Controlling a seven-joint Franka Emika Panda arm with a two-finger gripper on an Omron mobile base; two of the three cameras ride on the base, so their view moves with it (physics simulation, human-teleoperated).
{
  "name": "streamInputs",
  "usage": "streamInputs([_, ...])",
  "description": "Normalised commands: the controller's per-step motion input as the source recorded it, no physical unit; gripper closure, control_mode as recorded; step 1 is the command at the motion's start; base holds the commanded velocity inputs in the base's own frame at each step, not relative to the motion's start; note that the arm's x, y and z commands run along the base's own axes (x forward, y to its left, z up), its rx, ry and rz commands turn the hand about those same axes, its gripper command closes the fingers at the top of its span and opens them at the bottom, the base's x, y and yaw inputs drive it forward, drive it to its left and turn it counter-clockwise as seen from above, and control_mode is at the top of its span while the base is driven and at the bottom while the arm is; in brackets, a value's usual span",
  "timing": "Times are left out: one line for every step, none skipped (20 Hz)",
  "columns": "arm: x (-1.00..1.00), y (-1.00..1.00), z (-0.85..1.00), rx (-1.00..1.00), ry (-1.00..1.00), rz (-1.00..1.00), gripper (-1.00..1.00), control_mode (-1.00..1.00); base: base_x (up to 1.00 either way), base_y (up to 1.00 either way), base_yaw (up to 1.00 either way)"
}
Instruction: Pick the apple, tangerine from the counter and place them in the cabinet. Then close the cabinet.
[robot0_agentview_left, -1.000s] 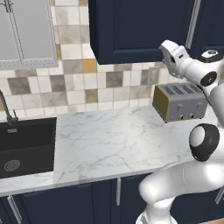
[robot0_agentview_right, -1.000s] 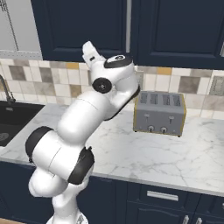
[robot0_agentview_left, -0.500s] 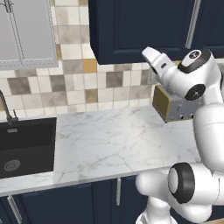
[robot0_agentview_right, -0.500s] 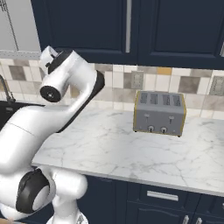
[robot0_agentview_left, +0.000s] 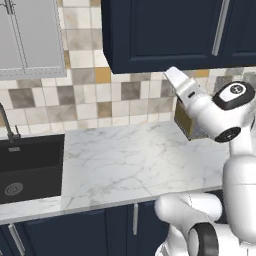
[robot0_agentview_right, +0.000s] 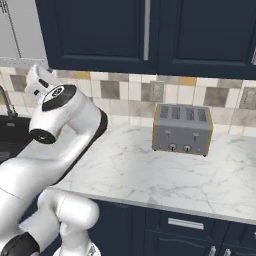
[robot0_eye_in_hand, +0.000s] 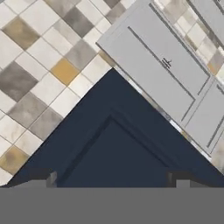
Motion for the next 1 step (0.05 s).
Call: streamInputs([-0.84,-0.21,0.89,-0.02,0.35,0.29,-1.0,-1.0,0.0,0.0,0.0])
